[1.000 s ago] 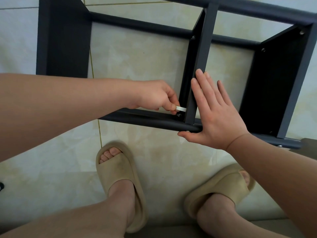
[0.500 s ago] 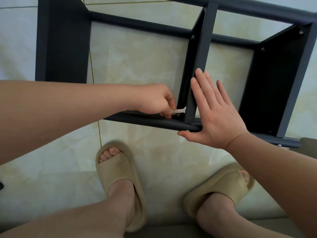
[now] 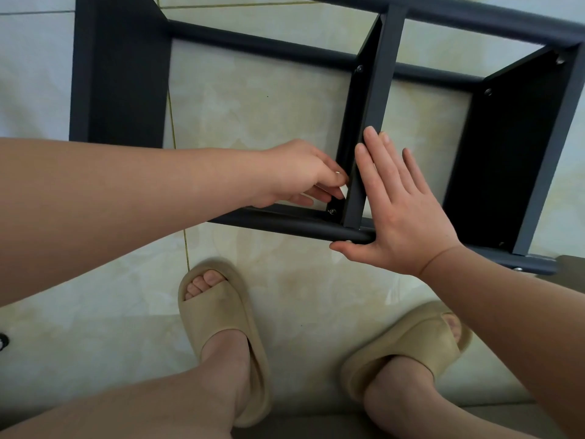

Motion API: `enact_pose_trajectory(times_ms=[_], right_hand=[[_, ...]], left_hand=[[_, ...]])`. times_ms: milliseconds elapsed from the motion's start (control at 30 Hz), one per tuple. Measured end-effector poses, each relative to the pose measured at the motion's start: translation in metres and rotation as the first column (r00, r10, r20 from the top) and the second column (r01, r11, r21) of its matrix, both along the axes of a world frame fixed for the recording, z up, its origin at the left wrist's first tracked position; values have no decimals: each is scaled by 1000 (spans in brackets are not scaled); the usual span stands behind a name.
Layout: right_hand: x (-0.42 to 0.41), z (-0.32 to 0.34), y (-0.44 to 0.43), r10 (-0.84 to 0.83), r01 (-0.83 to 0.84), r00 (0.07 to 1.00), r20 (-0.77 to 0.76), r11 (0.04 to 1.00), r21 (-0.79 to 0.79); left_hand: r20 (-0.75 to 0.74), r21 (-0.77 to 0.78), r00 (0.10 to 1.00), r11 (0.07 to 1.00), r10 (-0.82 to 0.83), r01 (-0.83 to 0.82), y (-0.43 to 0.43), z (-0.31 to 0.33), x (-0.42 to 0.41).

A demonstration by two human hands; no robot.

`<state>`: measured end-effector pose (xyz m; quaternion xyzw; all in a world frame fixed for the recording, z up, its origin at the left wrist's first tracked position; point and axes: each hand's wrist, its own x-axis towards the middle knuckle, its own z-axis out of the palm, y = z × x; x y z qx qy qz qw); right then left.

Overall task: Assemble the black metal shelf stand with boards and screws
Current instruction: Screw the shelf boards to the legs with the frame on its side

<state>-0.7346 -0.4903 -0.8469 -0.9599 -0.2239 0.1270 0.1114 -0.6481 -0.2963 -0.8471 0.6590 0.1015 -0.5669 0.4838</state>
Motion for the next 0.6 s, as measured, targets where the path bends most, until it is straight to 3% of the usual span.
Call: enact_pose_trajectory(times_ms=[233,600], right_hand=[[0,-1,0,-1,1,1000,4,1000,5],[0,0,1,-3,3,1000,12,1000,10]], left_hand=[[-115,2,977,984,179,-180,0,-2,-2],[-40,0,990,990,138,-138,0,1,-1]])
